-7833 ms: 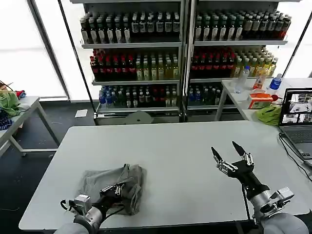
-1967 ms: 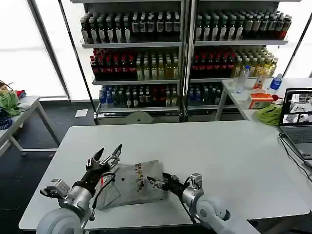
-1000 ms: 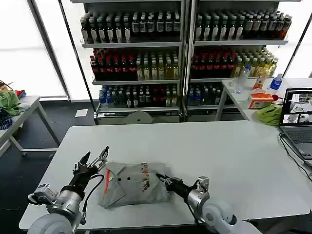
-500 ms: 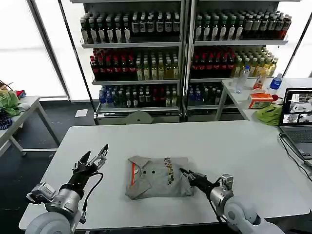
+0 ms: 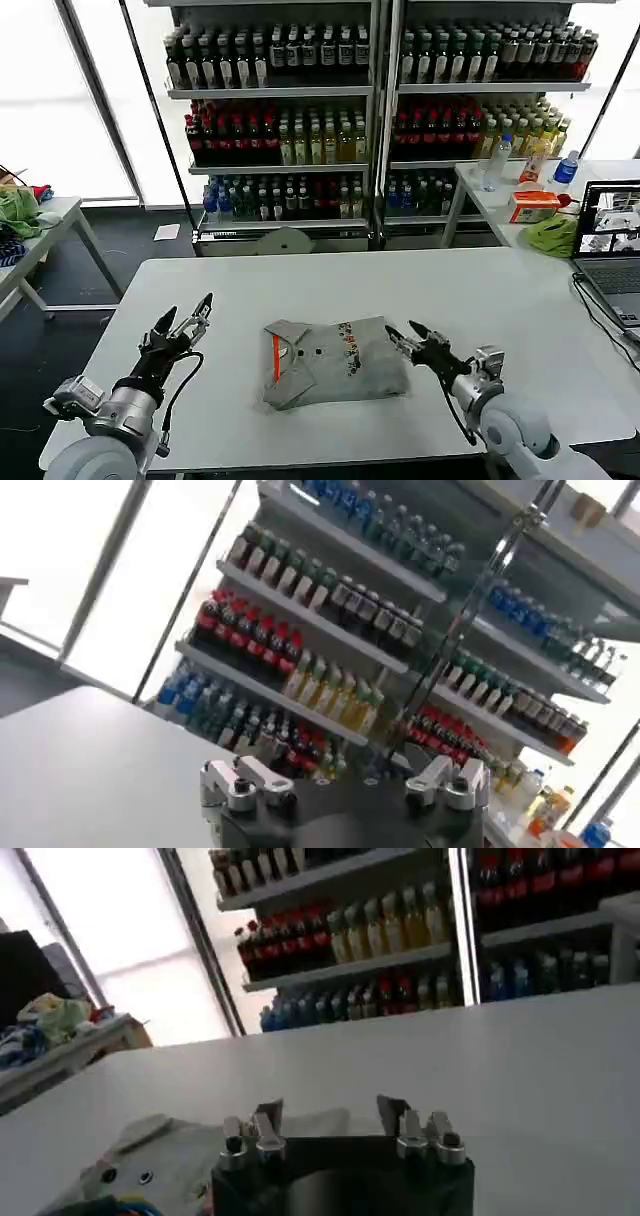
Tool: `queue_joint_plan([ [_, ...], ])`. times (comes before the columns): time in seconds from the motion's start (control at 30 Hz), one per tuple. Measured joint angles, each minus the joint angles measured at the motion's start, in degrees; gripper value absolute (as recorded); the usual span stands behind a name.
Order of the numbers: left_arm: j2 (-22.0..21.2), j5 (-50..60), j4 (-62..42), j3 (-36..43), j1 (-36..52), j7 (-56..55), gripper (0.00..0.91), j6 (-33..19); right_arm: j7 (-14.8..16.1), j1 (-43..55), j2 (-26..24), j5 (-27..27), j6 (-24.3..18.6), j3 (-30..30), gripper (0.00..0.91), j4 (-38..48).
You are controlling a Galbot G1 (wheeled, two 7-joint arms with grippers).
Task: Fold and organize the clothes.
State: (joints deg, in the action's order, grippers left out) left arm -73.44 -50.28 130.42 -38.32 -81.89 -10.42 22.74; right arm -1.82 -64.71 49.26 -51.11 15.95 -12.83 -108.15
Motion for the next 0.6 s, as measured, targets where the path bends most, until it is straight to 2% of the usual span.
queue_joint_plan([
  [0.33, -1.5, 11.0, -1.2, -1.7, -2.8, 8.3, 0.907, -5.2, 3.2, -8.5, 0.9, 9.8, -6.1, -11.2, 0.907, -3.6],
  [0.6, -4.2, 21.8, -3.1, -1.2, -5.7, 11.0, 0.907, -13.1, 4.8, -17.8, 2.3, 12.9, -13.7, -19.3, 0.907, -5.4],
])
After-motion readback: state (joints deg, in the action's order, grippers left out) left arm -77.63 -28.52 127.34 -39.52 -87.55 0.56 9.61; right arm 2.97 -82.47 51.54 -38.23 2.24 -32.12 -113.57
